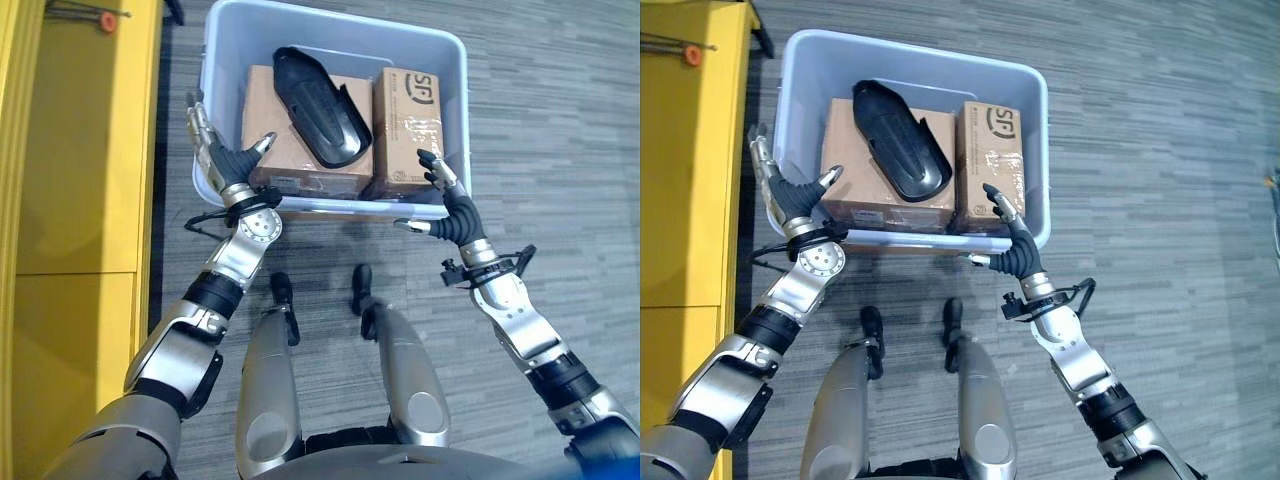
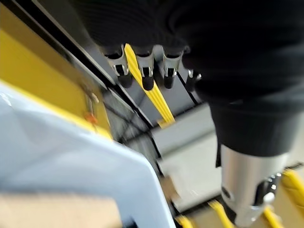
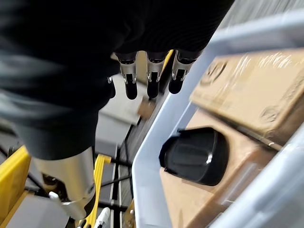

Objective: Move parts from the plastic box to the shelf.

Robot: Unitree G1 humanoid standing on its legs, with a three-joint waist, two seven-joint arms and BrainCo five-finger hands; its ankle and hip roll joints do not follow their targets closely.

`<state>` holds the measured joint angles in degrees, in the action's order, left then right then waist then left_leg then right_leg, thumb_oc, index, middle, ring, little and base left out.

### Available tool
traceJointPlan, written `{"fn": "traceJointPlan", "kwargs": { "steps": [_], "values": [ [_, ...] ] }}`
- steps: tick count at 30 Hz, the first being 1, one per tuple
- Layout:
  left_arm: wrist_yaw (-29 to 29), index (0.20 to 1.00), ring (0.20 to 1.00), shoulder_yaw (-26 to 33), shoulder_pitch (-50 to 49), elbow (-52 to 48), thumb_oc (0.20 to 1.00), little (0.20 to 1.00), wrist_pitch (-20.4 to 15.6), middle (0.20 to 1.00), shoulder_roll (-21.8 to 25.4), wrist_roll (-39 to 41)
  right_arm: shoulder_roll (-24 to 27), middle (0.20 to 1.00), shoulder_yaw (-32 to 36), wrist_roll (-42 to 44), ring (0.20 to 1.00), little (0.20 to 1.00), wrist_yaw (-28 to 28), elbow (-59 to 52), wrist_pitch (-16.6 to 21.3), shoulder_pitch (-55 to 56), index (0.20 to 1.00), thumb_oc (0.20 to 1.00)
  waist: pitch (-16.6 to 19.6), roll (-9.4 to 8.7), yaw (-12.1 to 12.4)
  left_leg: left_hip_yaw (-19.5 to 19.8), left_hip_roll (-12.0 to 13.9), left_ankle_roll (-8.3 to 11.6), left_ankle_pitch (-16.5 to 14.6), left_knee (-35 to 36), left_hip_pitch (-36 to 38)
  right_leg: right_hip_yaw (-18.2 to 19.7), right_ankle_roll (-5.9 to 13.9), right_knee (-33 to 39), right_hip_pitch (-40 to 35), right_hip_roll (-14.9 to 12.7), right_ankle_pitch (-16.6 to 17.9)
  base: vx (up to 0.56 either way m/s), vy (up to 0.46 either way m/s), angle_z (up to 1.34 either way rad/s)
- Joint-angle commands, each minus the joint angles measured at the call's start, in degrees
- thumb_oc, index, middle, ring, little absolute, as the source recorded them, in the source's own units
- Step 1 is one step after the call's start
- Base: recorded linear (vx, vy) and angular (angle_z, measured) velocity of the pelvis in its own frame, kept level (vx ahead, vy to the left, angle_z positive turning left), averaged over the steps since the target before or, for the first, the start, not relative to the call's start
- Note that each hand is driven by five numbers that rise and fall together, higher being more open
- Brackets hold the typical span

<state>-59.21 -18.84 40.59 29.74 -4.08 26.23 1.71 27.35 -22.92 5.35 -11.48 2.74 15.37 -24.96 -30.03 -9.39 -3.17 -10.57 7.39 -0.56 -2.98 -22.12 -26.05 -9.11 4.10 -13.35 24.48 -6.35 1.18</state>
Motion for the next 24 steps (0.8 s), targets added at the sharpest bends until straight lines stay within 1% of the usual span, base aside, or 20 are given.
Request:
{"fn": "traceJointPlan", "kwargs": {
  "steps": [1, 5, 8, 11, 14, 17, 18, 20, 21, 24],
  "values": [
    [-3.1, 1.000, 1.000, 1.1, 1.7, -2.9, 1.000, 1.000, -1.3, 1.000, -1.2, -2.2, 3.8, 1.000, 2.9, 0.7, 1.000, 1.000, 0.7, -6.5, 0.5, -1.3, 1.000, 1.000, 0.2, -0.35, -0.9, 1.9, 7.2, 6.19, -0.7, 3.2, 7.8, 0.5, 4.65, 0.5, -5.6, -4.0, 0.4, 0.05, 0.053, -0.55],
    [-3.2, 1.000, 1.000, 3.1, 0.2, -2.4, 1.000, 1.000, -3.0, 1.000, -1.4, -1.0, 6.3, 1.000, 3.3, 1.9, 1.000, 1.000, 3.5, -8.1, -0.7, -2.1, 1.000, 1.000, 0.5, 0.19, -1.1, 0.6, 8.8, 7.38, 1.4, 5.2, 9.4, -0.2, 4.22, -0.7, -6.2, -4.4, -0.9, 0.08, 0.062, -0.23],
    [-3.0, 1.000, 1.000, 3.8, -0.5, -2.4, 1.000, 1.000, -3.1, 1.000, -1.2, -0.3, 7.4, 1.000, 3.5, 1.5, 1.000, 1.000, 4.0, -9.3, -0.9, -1.5, 1.000, 1.000, 0.9, 0.13, -1.2, 0.7, 9.2, 7.62, 1.5, 5.1, 9.5, 0.2, 3.80, -2.1, -6.1, -4.1, -2.0, 0.08, 0.010, -0.11],
    [-2.1, 1.000, 1.000, 4.1, -1.4, -1.9, 1.000, 1.000, -3.7, 1.000, -1.4, -0.4, 7.8, 1.000, 3.5, 0.2, 1.000, 1.000, 3.7, -9.7, 0.5, -0.4, 1.000, 1.000, 1.5, -0.37, -1.2, 0.9, 10.1, 8.03, 1.9, 5.2, 9.8, 0.3, 3.35, -2.8, -6.4, -3.4, -2.9, 0.09, -0.049, 0.02],
    [-1.2, 1.000, 1.000, 3.9, -2.0, -2.1, 1.000, 1.000, -3.5, 1.000, -1.6, -1.2, 8.4, 1.000, 3.8, -0.8, 1.000, 1.000, 3.2, -10.4, 1.4, 0.1, 1.000, 1.000, 1.9, -0.98, -1.3, 0.9, 11.3, 8.46, 2.6, 6.3, 10.2, 0.4, 3.01, -3.0, -6.9, -2.6, -3.5, 0.10, -0.081, 0.08],
    [0.4, 1.000, 1.000, 4.2, -2.7, -2.3, 1.000, 1.000, -4.1, 1.000, -2.6, 3.0, 8.7, 1.000, 3.9, -1.7, 1.000, 1.000, 2.1, -10.6, 1.3, 0.5, 1.000, 1.000, 1.9, -1.28, -1.2, 1.7, 12.1, 8.65, 2.8, 5.5, 9.6, 0.9, 2.33, -4.4, -6.8, -1.6, -4.7, 0.12, -0.108, 0.06],
    [0.5, 1.000, 1.000, 4.5, -2.6, -1.9, 1.000, 1.000, -3.4, 1.000, -3.3, 5.6, 8.5, 1.000, 4.0, -1.4, 1.000, 1.000, 1.4, -10.4, 1.2, 0.8, 1.000, 1.000, 1.9, -1.66, -1.1, 2.1, 12.8, 8.76, 2.8, 4.9, 9.0, 0.9, 2.04, -5.2, -6.6, -1.1, -5.2, 0.14, -0.140, 0.00],
    [-1.9, 1.000, 1.000, 5.4, -2.5, -1.0, 1.000, 1.000, -1.9, 1.000, -3.8, 6.7, 8.1, 1.000, 4.3, -1.5, 1.000, 1.000, 0.9, -10.4, 1.2, 1.1, 1.000, 1.000, 1.8, -2.12, -1.2, 2.3, 13.5, 8.88, 2.8, 4.1, 8.3, 1.0, 1.76, -6.1, -6.1, -0.4, -5.6, 0.10, -0.119, 0.04],
    [-2.8, 1.000, 1.000, 6.1, -2.0, 0.1, 1.000, 1.000, -1.6, 1.000, -3.8, 8.6, 7.9, 1.000, 4.5, -1.3, 1.000, 1.000, 0.7, -10.5, 0.9, 1.1, 1.000, 1.000, 1.7, -2.47, -1.4, 2.4, 13.8, 9.00, 2.6, 3.5, 7.8, 1.1, 1.63, -6.4, -5.8, 0.0, -5.8, 0.07, -0.092, 0.12],
    [-1.4, 1.000, 1.000, 8.2, 0.5, 3.5, 1.000, 1.000, -1.8, 1.000, -3.6, 12.9, 7.7, 1.000, 5.1, -0.9, 1.000, 1.000, 0.7, -11.0, 0.0, 0.9, 1.000, 1.000, 1.0, -3.42, -1.9, 2.5, 14.6, 9.06, 2.1, 1.6, 6.3, 1.4, 1.22, -7.5, -4.7, 1.0, -6.2, 0.04, -0.069, 0.02]
  ]
}}
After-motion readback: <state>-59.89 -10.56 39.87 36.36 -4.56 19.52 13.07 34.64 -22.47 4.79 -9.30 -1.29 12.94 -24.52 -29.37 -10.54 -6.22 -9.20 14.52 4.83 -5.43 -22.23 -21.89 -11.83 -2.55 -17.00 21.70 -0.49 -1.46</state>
